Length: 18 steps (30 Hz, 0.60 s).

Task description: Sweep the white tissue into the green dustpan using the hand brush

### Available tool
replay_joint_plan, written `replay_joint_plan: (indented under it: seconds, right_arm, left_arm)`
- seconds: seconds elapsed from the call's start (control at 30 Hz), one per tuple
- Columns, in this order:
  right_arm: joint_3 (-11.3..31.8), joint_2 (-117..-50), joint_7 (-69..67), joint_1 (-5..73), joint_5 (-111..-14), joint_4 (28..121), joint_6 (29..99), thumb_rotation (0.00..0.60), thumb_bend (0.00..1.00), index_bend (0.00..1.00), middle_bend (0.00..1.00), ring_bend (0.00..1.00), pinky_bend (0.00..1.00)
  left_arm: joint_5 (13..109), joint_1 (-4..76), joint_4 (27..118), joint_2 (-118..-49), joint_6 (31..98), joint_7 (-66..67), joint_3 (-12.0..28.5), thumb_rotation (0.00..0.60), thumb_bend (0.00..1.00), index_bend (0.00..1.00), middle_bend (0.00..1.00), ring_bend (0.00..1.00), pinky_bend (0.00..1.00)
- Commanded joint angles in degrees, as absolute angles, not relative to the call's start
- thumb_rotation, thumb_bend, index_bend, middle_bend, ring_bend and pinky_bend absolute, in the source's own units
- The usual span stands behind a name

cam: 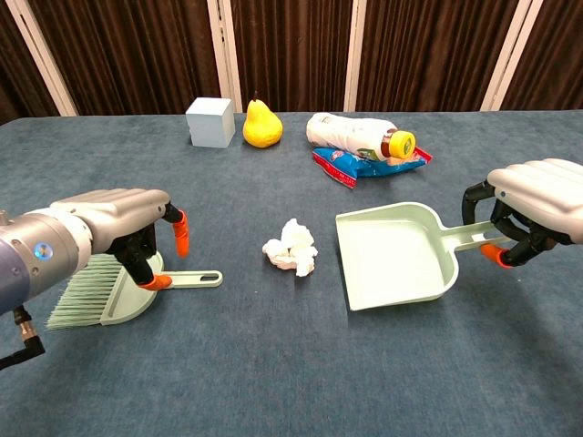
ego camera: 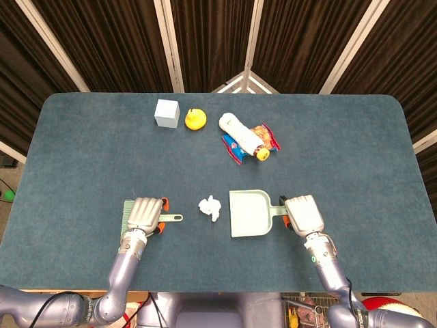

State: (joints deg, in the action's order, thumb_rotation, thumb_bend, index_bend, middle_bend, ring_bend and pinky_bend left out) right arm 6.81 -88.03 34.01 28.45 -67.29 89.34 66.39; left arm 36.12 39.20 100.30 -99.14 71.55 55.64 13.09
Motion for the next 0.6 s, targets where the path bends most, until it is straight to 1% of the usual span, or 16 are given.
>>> replay_joint_plan:
  seconds: [0.03, 0.33, 0.6]
  right_arm:
    - [7.0, -87.9, 34.0, 28.6, -67.0, 89.4, 66.2, 0.6, 0.51, 0.69, 0.86, 0.87, 0.88]
    - [6.5, -88.0, 34.1, 28.6, -66.9, 89.4, 66.2, 0.6, 0.51, 0.69, 0.86, 0.87, 0.88]
    - [6.3, -88.3, 34.5, 28.8, -66.6, 88.9, 66.1, 0.6, 0.51, 0.69, 0.86, 0.87, 0.88]
  left_arm:
    - [35.8, 39.5, 100.0, -99.4, 72.1, 55.4, 12.7, 0.6, 0.41, 0.41, 1.0, 1.0, 1.0]
    - [34.4, 40.5, 97.3, -100.0, 71.9, 54.1, 12.2, 0.6, 0.42, 0.42, 1.0, 1.0, 1.0]
    - [32.7, 42.0, 94.7, -102.2, 70.9, 53.4, 12.3, 0.6, 0.42, 0.43, 1.0, 1.0, 1.0]
